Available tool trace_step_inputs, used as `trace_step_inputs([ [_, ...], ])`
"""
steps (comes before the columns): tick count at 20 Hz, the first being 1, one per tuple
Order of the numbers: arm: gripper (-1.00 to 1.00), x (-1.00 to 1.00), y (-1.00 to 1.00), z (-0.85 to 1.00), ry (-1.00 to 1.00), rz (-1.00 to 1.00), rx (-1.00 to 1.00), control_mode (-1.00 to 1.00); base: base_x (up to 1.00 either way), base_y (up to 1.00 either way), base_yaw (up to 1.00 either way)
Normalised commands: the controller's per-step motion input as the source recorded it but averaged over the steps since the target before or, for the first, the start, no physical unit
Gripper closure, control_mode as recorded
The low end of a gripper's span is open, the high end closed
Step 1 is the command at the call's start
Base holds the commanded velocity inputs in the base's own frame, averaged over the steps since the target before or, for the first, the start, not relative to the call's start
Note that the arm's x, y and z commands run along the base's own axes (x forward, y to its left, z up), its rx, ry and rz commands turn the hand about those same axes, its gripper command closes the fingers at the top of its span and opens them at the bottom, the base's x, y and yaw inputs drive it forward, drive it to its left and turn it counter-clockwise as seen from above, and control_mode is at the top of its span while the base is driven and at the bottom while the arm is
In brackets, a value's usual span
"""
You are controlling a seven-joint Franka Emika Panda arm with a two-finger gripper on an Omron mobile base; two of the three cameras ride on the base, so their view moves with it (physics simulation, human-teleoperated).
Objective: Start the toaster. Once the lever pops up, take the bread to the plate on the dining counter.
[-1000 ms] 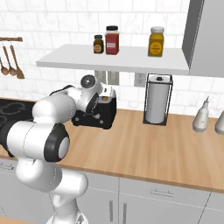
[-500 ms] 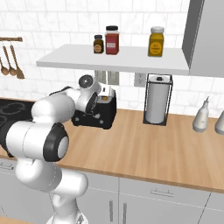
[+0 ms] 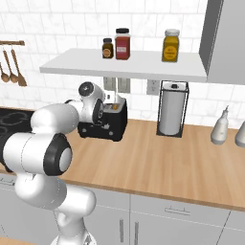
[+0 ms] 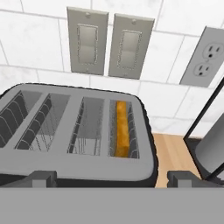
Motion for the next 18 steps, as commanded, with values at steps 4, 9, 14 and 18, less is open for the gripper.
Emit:
trace_step_inputs([
  [4,-1.00,0.00,0.04,0.02,0.00,0.00,-0.04,-1.00,0.00,0.00,0.00],
  [9,-1.00,0.00,0.03,0.02,0.00,0.00,-0.02,-1.00,0.00,0.00,0.00],
  [14,-1.00,0.00,0.02,0.01,0.00,0.00,-0.01,-1.00,0.00,0.00,0.00],
  [18,-1.00,0.00,0.00,0.02,0.00,-0.01,0.00,-1.00,0.00,0.00,0.00],
])
